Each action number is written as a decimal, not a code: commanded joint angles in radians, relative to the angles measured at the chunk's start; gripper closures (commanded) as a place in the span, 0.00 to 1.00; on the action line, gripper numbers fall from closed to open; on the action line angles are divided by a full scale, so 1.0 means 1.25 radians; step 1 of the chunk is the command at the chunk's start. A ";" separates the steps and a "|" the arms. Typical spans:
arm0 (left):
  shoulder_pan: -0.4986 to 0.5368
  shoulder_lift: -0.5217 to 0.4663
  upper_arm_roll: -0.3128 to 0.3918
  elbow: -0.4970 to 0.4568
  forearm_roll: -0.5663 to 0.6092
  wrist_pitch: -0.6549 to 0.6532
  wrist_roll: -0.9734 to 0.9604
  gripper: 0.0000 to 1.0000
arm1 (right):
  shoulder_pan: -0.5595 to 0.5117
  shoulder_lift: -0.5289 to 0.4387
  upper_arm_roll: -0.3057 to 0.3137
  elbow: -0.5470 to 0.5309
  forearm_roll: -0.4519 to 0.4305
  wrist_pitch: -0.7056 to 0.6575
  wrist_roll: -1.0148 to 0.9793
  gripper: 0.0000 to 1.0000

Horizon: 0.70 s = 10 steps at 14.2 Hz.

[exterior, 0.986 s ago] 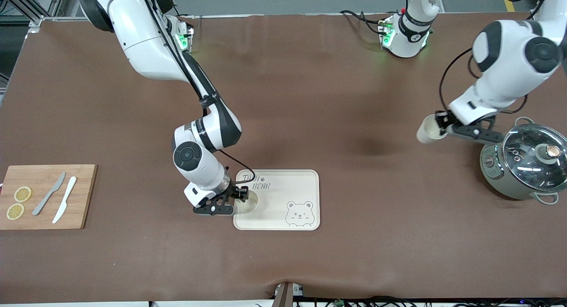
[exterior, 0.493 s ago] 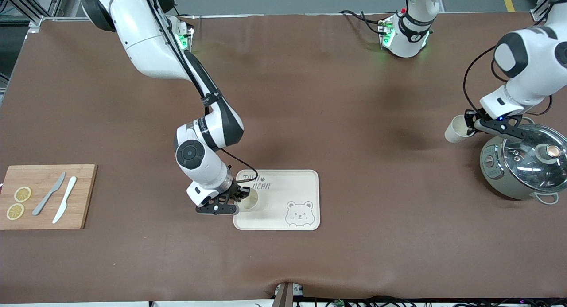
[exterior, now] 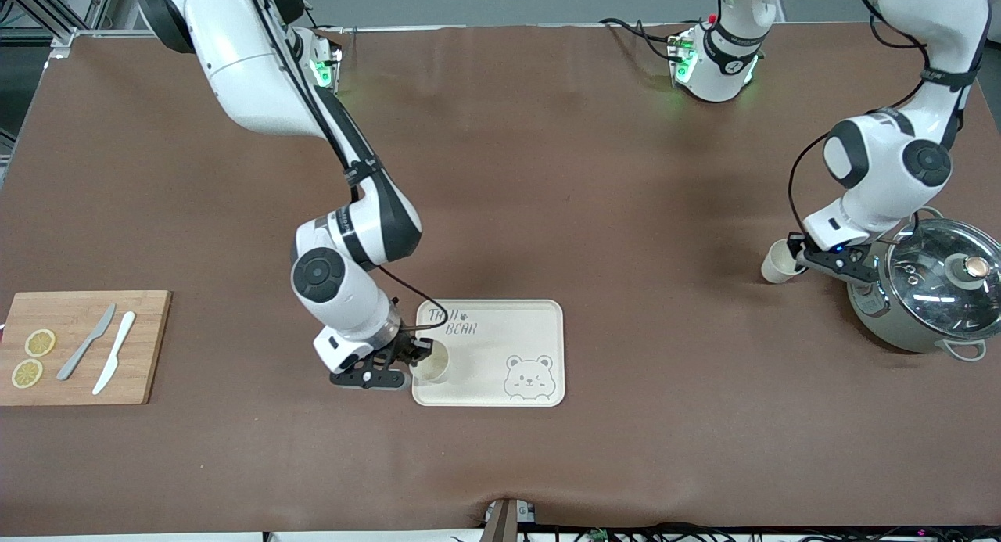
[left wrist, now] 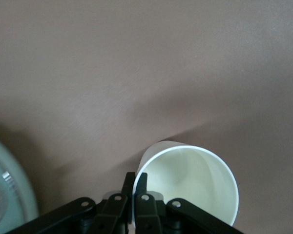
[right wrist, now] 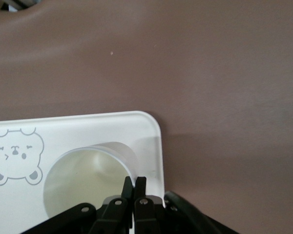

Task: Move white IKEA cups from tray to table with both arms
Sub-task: 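Set the cup beside the pot while the right gripper carries its cup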

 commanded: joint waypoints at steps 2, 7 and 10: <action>-0.002 0.022 -0.020 0.025 -0.036 0.000 -0.010 1.00 | -0.074 -0.012 0.004 0.023 -0.017 -0.048 -0.103 1.00; 0.003 0.030 -0.025 0.044 -0.034 -0.001 0.009 0.00 | -0.176 -0.014 0.005 0.022 -0.058 -0.047 -0.271 1.00; 0.005 0.026 -0.024 0.044 -0.028 -0.001 0.014 0.00 | -0.233 -0.012 0.005 0.015 -0.064 -0.047 -0.375 1.00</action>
